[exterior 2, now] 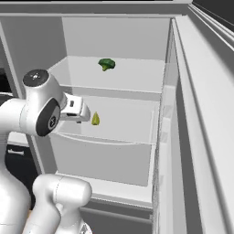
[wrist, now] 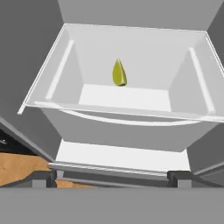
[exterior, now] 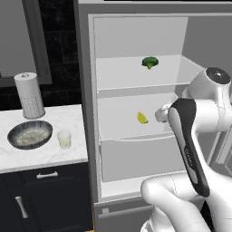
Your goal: Grab a lemon wedge from the fridge and one ice cube from the ice bowl, and put them in the glass of lemonade.
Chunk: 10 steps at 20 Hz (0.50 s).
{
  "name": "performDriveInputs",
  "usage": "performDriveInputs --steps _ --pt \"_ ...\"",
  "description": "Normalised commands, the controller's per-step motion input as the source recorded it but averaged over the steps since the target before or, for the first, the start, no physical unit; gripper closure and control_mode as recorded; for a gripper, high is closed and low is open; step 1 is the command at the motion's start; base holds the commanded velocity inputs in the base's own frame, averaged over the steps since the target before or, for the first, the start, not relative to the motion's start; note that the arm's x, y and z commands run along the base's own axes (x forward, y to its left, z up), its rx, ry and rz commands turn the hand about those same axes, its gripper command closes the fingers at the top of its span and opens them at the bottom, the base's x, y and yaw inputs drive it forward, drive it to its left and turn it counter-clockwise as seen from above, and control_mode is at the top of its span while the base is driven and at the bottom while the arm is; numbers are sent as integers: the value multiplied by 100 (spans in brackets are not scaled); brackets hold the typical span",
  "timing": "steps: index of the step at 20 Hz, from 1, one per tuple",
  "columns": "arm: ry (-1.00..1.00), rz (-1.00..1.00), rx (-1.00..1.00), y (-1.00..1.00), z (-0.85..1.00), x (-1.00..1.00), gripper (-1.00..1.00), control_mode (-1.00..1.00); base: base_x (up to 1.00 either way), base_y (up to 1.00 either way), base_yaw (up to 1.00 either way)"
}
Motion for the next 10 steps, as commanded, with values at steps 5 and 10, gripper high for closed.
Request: performDriveInputs --steps 5,10 --pt "1 1 1 5 -95 78 -100 -100 0 0 0" --pt "1 1 0 9 -60 67 -100 -100 0 0 0"
